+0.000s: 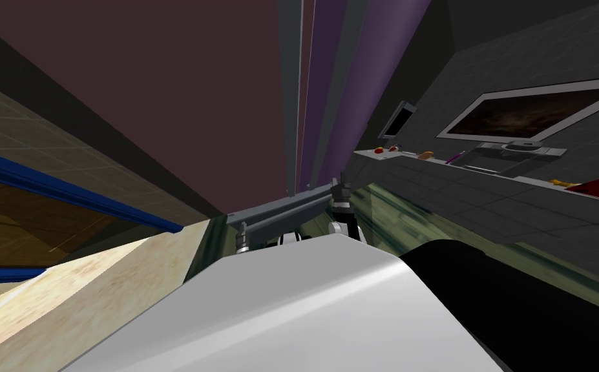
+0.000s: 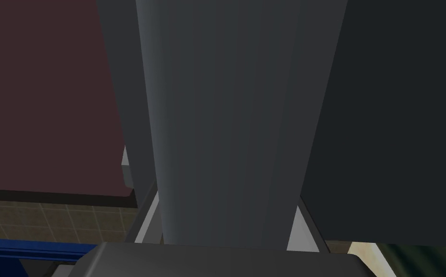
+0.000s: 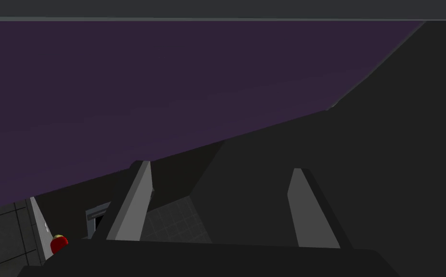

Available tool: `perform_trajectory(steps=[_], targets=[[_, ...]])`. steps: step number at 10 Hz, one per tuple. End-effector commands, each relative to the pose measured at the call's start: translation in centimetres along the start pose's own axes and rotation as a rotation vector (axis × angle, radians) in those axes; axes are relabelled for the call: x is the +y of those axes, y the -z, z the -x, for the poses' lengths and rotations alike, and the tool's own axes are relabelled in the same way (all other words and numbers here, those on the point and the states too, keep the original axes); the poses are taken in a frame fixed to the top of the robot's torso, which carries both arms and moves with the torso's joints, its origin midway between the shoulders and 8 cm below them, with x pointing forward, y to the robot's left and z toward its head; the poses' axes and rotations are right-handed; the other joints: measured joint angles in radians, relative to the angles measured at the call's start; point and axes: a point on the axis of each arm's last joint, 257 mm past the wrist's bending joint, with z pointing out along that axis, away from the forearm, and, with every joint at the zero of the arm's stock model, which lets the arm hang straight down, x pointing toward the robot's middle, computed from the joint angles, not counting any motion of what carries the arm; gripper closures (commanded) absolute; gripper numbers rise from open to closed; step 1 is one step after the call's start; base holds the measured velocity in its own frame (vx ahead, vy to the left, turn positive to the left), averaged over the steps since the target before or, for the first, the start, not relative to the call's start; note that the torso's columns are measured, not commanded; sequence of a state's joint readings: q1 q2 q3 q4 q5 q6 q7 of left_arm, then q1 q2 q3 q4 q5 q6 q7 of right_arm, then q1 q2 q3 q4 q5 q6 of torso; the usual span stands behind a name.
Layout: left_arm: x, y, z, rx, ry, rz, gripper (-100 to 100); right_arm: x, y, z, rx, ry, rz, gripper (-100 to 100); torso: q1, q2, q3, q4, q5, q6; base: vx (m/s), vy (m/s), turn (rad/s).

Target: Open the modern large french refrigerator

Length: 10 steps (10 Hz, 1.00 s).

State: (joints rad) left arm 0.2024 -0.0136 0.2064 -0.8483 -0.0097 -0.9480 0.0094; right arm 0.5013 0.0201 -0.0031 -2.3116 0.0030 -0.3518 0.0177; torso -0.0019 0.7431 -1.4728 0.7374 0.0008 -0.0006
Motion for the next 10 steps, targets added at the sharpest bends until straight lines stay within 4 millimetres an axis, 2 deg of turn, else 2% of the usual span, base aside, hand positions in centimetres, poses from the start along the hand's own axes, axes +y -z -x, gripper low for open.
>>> perform_trajectory(steps=[1, 10], targets=[[0.2, -0.8, 0.0, 0.007, -0.002, 0.021, 100, 0.0, 0.0, 0.0, 0.000, 0.000, 0.000, 0, 0.000, -0.003, -0.002, 0.000, -0.001, 0.001, -0.223, -0.072, 0.038], [0.1, 0.3, -0.3, 0.019, -0.001, 0.023, 100, 0.0, 0.0, 0.0, 0.000, 0.000, 0.000, 0, 0.001, -0.004, -0.003, 0.001, -0.001, 0.000, -0.153, -0.040, 0.012]])
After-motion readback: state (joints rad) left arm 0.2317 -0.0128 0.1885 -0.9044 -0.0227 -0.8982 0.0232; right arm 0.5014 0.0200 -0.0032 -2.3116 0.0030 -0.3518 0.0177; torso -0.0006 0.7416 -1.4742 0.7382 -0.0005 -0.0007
